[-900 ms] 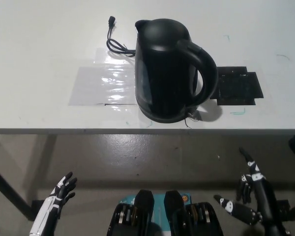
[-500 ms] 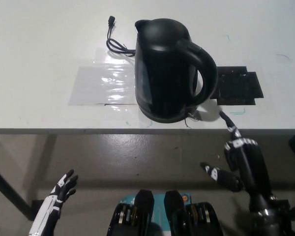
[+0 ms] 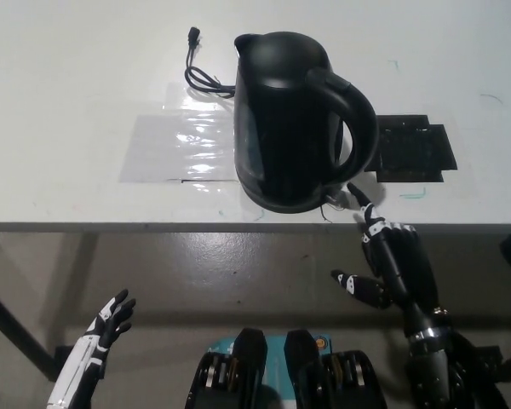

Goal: A kettle is kept at the center of the table close to the robot and the robot uses its right index finger to press downwards on the transparent start boiling button

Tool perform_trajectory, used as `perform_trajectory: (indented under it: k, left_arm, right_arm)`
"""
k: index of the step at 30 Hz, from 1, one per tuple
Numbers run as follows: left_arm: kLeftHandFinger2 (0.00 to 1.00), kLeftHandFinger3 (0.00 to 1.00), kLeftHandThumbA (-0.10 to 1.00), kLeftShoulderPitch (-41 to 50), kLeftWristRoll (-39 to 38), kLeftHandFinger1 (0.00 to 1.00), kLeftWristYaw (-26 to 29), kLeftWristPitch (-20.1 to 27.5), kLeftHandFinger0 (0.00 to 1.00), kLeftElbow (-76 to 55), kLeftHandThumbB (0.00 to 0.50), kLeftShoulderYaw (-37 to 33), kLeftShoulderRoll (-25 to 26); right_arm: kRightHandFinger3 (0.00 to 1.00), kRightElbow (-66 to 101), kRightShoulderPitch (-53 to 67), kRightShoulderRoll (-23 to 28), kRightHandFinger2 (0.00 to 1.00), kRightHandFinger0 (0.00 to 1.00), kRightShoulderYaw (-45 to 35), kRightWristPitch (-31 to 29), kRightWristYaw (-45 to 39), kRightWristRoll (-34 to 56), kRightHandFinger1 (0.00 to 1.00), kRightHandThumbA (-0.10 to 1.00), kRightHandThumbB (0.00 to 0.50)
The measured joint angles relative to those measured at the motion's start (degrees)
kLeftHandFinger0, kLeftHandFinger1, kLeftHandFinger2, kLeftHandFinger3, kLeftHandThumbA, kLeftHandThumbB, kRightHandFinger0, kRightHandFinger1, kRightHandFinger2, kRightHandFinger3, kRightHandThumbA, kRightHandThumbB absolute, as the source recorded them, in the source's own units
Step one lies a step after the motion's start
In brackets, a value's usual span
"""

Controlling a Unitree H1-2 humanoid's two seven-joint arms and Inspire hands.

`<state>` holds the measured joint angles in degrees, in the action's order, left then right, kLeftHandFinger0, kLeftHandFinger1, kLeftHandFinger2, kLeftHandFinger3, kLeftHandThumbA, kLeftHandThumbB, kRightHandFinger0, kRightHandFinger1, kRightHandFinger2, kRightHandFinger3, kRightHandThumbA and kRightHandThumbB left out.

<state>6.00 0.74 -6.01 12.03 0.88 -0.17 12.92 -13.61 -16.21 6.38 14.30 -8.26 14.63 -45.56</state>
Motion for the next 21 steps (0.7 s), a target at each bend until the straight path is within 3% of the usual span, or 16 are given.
perform_trajectory:
  k: [5, 10, 21]
  left_arm:
    - [1.00, 1.00, 1.00, -0.29, 0.11, 1.00, -0.25, 0.08, 1.00, 0.00, 0.346, -0.03, 0.04]
    - [1.00, 1.00, 1.00, -0.62, 0.12, 1.00, -0.53, 0.09, 1.00, 0.00, 0.329, -0.03, 0.08]
    - [1.00, 1.00, 1.00, -0.79, 0.35, 1.00, -0.82, 0.09, 1.00, 0.00, 0.345, -0.04, 0.16]
  right_arm:
    - [1.00, -4.82, -1.49, 0.00, 0.00, 0.00, 0.62, 0.86, 0.67, -0.41, 0.00, 1.00, 0.271]
    - [1.00, -7.71, -1.93, 0.03, 0.00, 0.00, 1.10, 1.47, 1.21, -0.63, 0.00, 1.00, 0.265]
    - [1.00, -10.45, -3.37, 0.12, 0.00, 0.00, 1.35, 2.24, 1.61, -0.60, 0.00, 1.00, 0.248]
